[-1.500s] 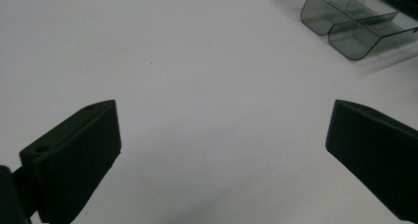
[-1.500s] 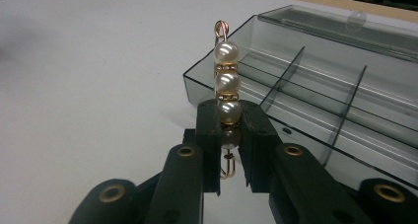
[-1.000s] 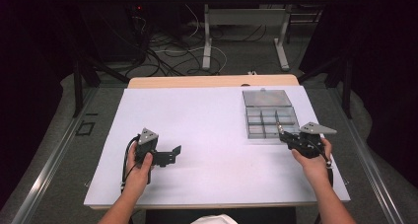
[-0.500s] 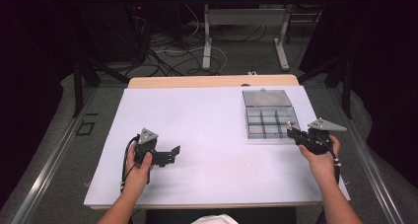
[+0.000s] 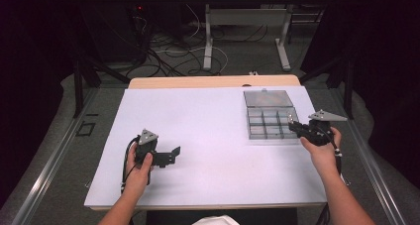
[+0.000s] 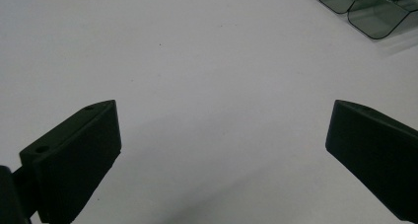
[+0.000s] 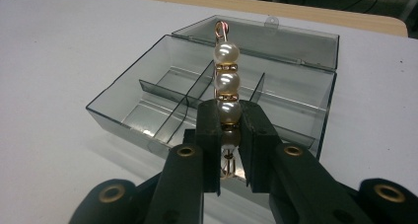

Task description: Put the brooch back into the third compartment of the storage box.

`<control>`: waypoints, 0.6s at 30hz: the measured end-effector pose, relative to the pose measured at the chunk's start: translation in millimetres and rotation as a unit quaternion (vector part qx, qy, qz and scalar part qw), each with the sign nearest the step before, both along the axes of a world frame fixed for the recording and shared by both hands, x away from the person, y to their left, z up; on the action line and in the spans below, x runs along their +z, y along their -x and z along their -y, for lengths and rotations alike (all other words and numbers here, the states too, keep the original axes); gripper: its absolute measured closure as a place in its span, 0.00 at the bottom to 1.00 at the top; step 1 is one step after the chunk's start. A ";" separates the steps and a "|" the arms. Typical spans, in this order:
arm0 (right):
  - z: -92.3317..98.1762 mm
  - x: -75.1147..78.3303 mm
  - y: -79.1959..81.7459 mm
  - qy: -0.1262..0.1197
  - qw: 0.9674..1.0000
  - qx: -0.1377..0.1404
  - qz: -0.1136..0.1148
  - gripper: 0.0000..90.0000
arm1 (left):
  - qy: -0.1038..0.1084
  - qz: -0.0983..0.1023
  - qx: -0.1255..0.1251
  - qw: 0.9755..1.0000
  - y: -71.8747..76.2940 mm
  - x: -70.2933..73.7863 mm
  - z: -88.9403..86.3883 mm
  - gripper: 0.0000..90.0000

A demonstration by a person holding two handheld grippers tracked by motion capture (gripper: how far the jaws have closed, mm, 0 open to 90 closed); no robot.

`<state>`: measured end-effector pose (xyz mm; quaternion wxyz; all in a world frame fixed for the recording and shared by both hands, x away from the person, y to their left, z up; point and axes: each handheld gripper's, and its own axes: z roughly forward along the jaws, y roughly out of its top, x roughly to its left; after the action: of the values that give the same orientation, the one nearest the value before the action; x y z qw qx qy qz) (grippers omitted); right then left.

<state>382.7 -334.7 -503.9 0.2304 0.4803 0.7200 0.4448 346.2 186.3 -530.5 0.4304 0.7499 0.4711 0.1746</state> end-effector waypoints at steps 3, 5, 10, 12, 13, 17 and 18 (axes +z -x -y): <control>0.1 2.9 -5.7 0.003 1.000 0.000 0.001 0.89 | -0.002 0.002 0.000 1.000 -0.3 0.1 -0.6 0.00; -0.1 5.2 -8.9 0.006 1.000 0.001 -0.001 0.89 | -0.002 0.001 -0.001 1.000 -0.4 -0.1 -0.6 0.00; -1.0 10.6 -19.7 0.018 1.000 -0.002 -0.002 0.89 | 0.000 -0.002 0.000 1.000 -0.6 -0.5 0.3 0.00; -0.4 11.7 -25.9 0.019 1.000 0.001 0.002 0.89 | -0.002 0.000 -0.001 1.000 -1.1 -0.7 0.3 0.00; 0.0 12.0 -29.6 0.023 1.000 0.002 0.004 0.89 | -0.001 -0.001 0.000 1.000 -1.0 -0.8 0.5 0.00; -0.3 11.5 -44.9 0.040 0.999 0.003 0.010 0.89 | -0.001 -0.001 -0.001 1.000 -2.0 -0.8 0.6 0.00; -0.7 10.9 -48.3 0.042 0.999 0.003 0.011 0.89 | 0.000 -0.005 -0.001 1.000 -2.1 -0.4 0.6 0.00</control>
<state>431.0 -334.0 -493.0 0.2574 0.4631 0.7367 0.4202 348.3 185.7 -530.9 0.4286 0.7511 0.4724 0.1702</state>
